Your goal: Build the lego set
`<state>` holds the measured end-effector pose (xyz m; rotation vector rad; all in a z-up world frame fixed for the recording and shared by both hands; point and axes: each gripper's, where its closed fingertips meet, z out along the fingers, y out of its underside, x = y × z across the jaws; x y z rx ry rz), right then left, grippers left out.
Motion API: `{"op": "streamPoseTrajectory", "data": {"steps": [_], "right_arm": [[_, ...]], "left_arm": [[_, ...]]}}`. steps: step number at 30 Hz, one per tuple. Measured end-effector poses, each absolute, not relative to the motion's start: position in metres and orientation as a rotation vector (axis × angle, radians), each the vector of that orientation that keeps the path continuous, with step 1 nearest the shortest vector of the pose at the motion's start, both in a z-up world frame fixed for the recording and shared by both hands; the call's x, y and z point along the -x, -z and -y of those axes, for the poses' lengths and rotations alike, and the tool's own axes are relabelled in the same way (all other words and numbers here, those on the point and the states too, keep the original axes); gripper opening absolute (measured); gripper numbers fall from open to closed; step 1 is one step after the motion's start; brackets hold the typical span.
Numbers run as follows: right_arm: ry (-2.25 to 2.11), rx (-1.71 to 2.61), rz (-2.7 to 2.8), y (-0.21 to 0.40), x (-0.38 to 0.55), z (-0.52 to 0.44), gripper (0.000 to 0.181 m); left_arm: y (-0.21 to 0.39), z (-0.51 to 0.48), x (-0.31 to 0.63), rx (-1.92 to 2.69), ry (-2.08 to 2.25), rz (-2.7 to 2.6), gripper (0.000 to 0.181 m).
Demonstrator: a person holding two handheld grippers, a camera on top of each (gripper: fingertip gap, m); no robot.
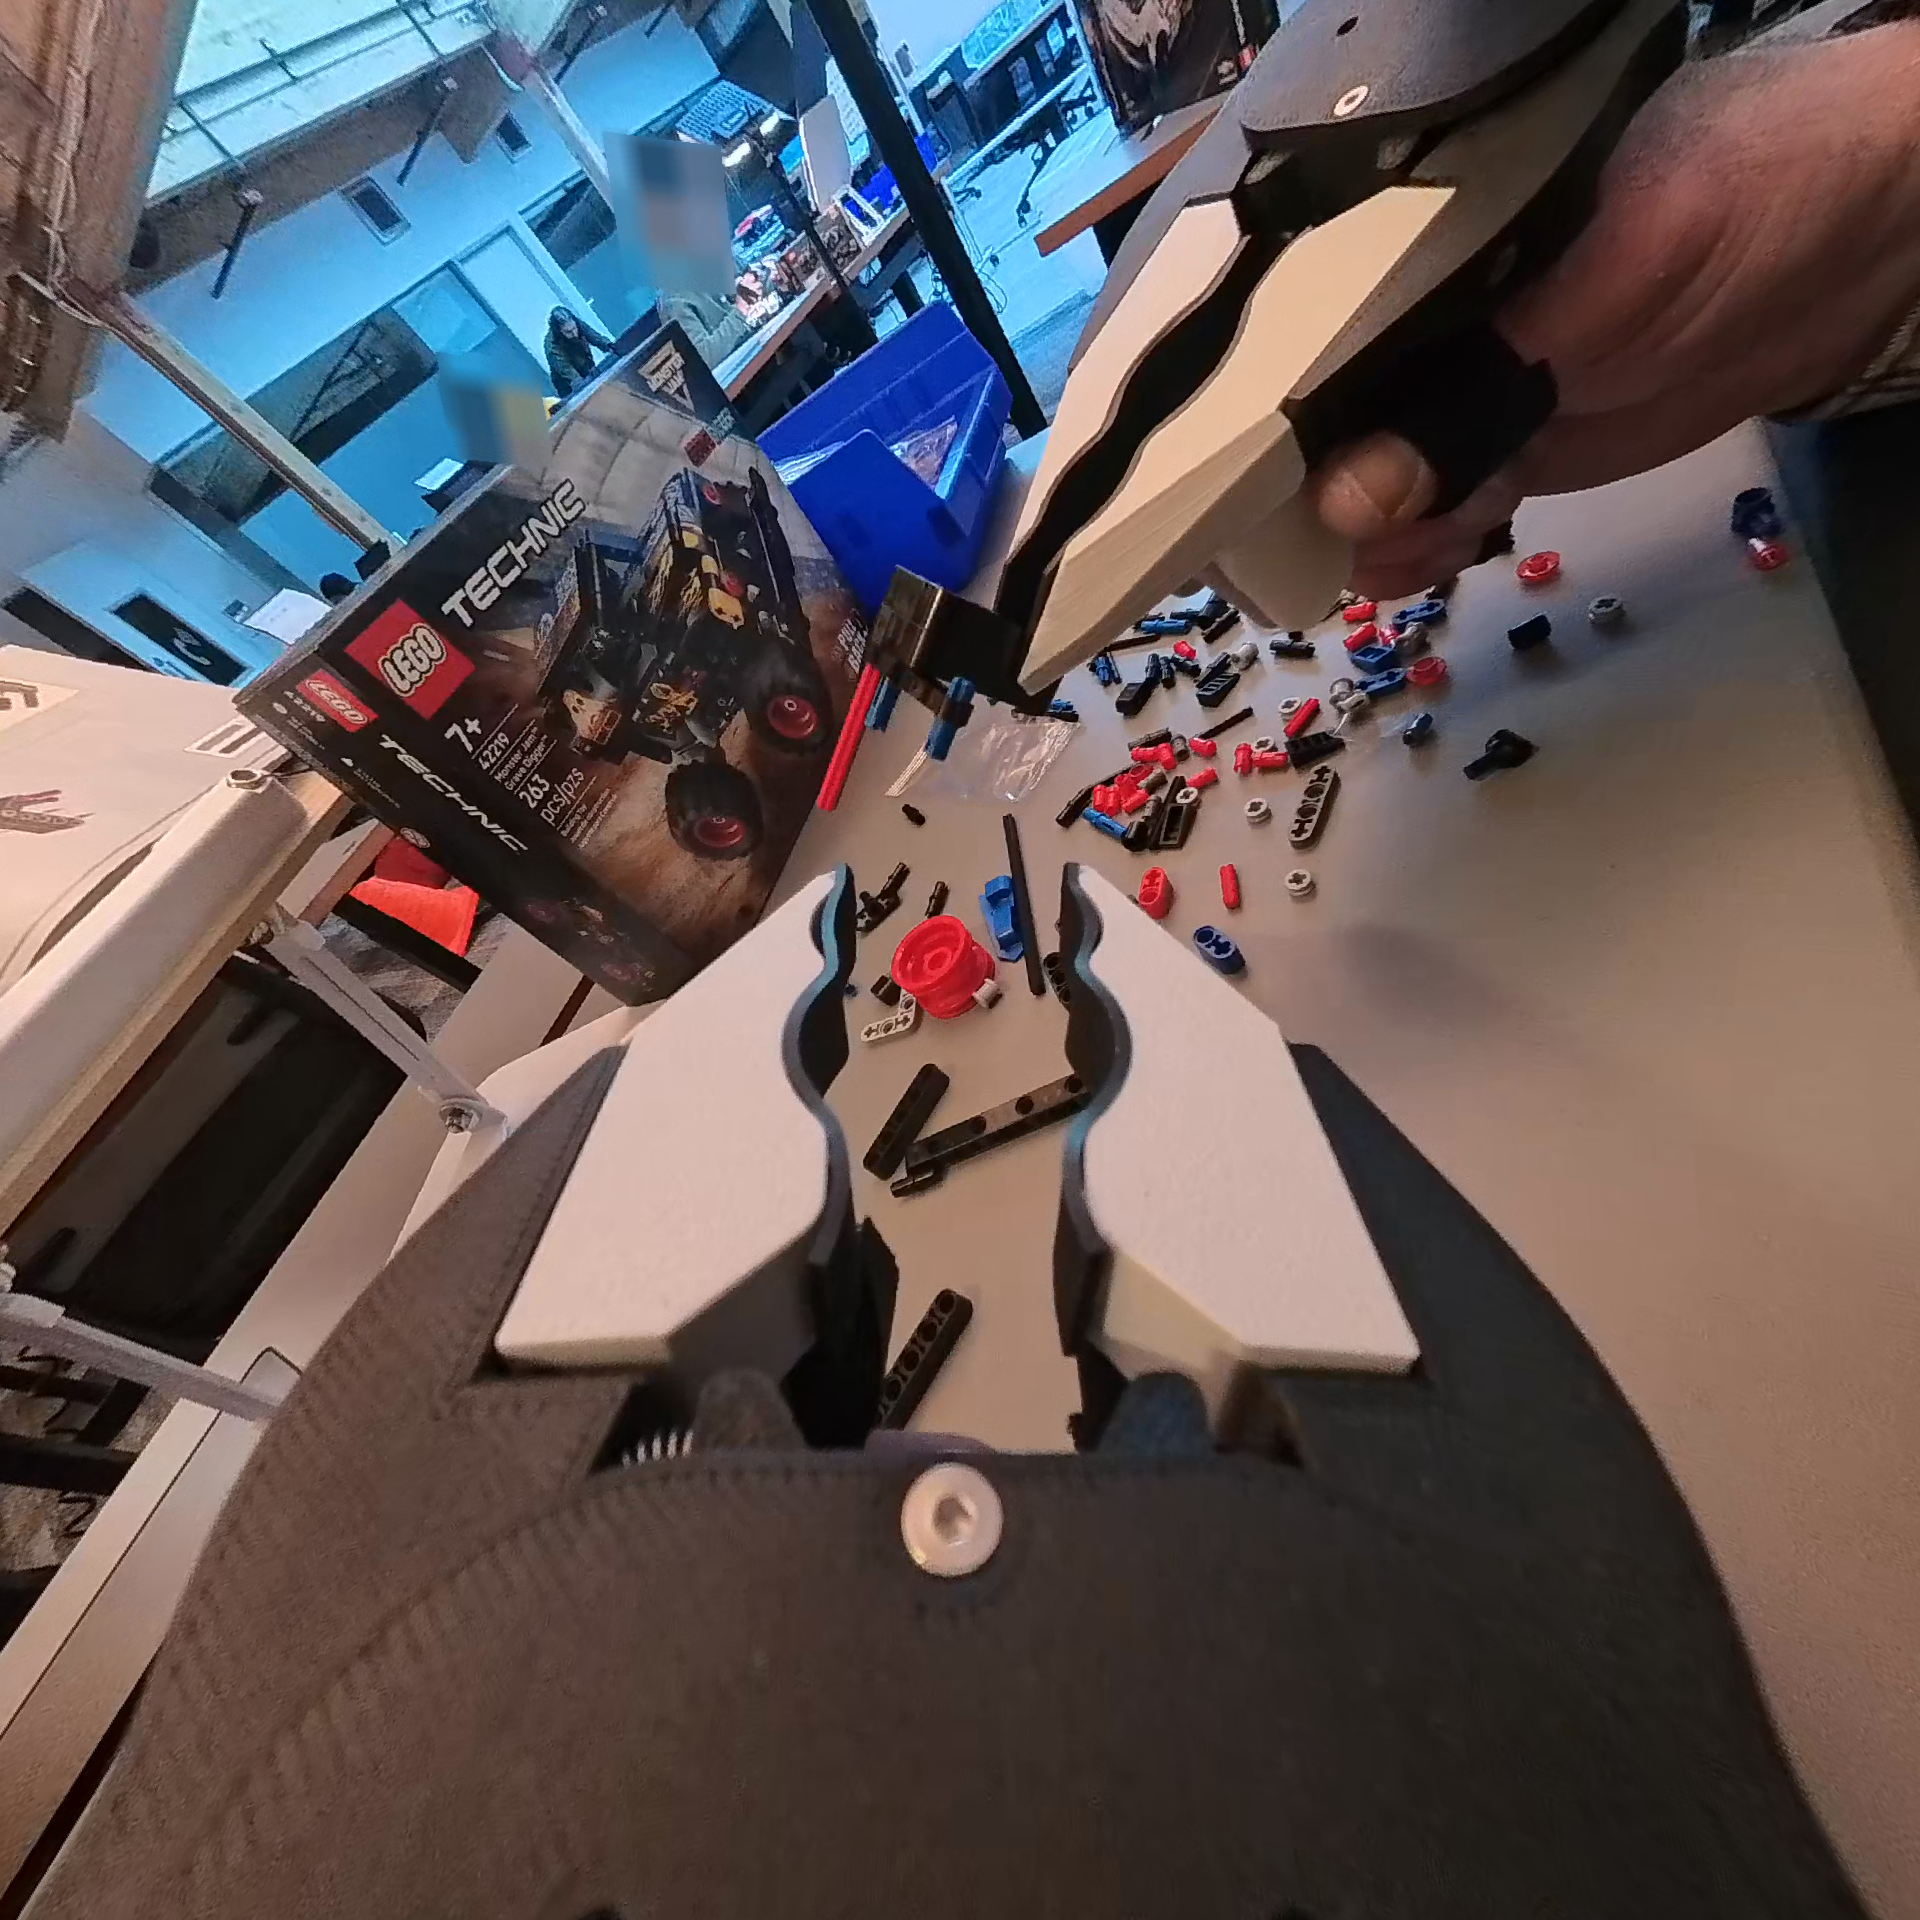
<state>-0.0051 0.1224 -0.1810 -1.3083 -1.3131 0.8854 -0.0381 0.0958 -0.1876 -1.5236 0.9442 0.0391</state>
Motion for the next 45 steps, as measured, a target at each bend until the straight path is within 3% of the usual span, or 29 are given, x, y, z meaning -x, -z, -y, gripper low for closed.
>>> {"op": "streamPoseTrajectory", "data": {"steps": [16,26,32,34,45], "right_arm": [[-0.846,1.292,1.334,0.183,0.007,-0.121,0.004],[-0.795,1.228,1.464,0.196,0.016,-0.102,0.004],[-0.845,1.189,1.580,0.206,0.020,-0.081,0.004],[-0.868,1.192,1.581,0.205,0.020,-0.078,0.004],[-1.014,1.245,1.621,0.208,0.015,-0.071,0.014]], "left_arm": [[0.183,-0.096,0.038,1.505,-0.047,-0.936,0.037],[0.176,-0.099,0.035,1.414,-0.320,-1.004,0.049],[0.193,-0.093,0.024,1.430,-0.298,-1.112,0.038],[0.196,-0.088,0.021,1.409,-0.302,-1.152,0.026],[0.203,-0.081,0.022,1.469,-0.183,-1.170,0.021]]}}
